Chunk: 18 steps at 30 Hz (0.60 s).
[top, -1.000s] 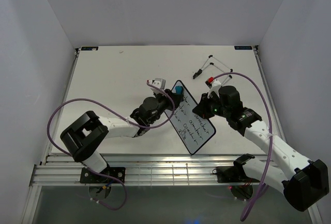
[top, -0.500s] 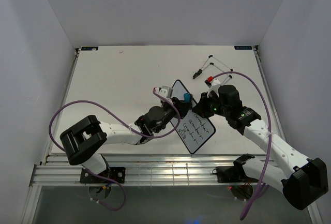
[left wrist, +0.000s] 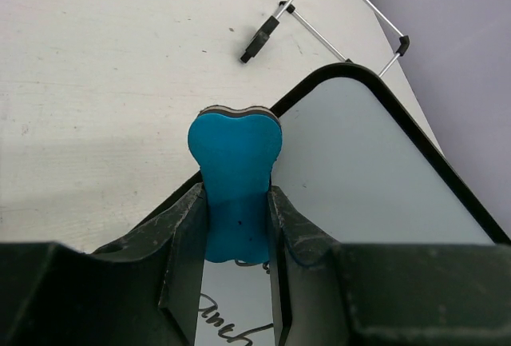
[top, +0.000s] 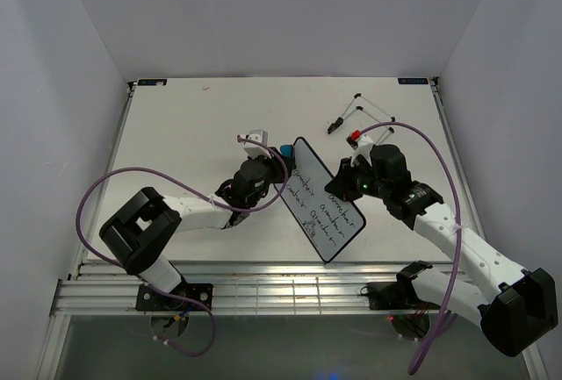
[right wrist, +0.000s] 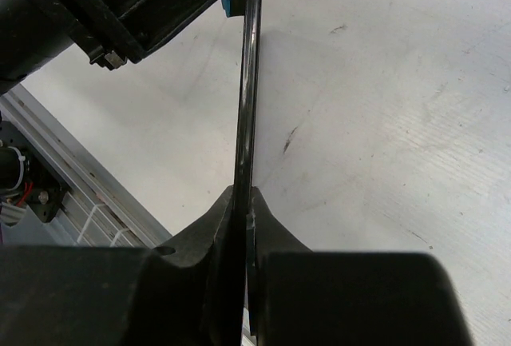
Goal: Erase the whiteboard
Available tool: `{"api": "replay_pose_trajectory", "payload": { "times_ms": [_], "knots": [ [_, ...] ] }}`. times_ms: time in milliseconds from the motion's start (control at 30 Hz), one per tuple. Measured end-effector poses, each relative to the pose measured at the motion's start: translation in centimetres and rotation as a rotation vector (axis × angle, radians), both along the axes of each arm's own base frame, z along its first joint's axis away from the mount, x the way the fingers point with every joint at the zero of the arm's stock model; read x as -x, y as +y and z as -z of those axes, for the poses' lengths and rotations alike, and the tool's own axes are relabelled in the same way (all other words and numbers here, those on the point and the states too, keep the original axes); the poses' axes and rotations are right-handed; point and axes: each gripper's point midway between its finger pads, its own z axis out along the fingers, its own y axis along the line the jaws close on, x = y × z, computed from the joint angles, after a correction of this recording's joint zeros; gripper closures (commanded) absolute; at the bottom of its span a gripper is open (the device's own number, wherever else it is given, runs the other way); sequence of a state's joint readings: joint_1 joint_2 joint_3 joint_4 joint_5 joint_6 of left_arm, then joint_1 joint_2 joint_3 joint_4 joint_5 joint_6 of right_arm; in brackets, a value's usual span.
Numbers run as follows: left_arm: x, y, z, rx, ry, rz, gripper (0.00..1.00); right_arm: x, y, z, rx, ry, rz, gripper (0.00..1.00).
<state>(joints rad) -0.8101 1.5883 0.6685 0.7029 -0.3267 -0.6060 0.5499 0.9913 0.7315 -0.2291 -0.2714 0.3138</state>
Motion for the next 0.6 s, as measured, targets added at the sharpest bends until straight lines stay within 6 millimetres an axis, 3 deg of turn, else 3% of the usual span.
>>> {"api": "replay_pose_trajectory", "payload": {
  "times_ms": [233, 433, 600],
  "knots": [
    [0.5, -1.0, -0.1, -0.011, -0.019, 0.067, 1.0, -0.1, -0.1, 0.1, 0.001, 0.006, 0.013, 0.92],
    [4.1, -5.1, -1.5, -0.006, -0.076, 0.197, 1.0, -0.7, -0.6, 0.1, 0.006, 0.005, 0.056, 0.92],
    [6.1, -6.2, -1.8, 0.048, -0.074, 0.24, 1.0, -0.8, -0.6, 0.0, 0.002, 0.0, 0.064, 0.92]
  ]
}}
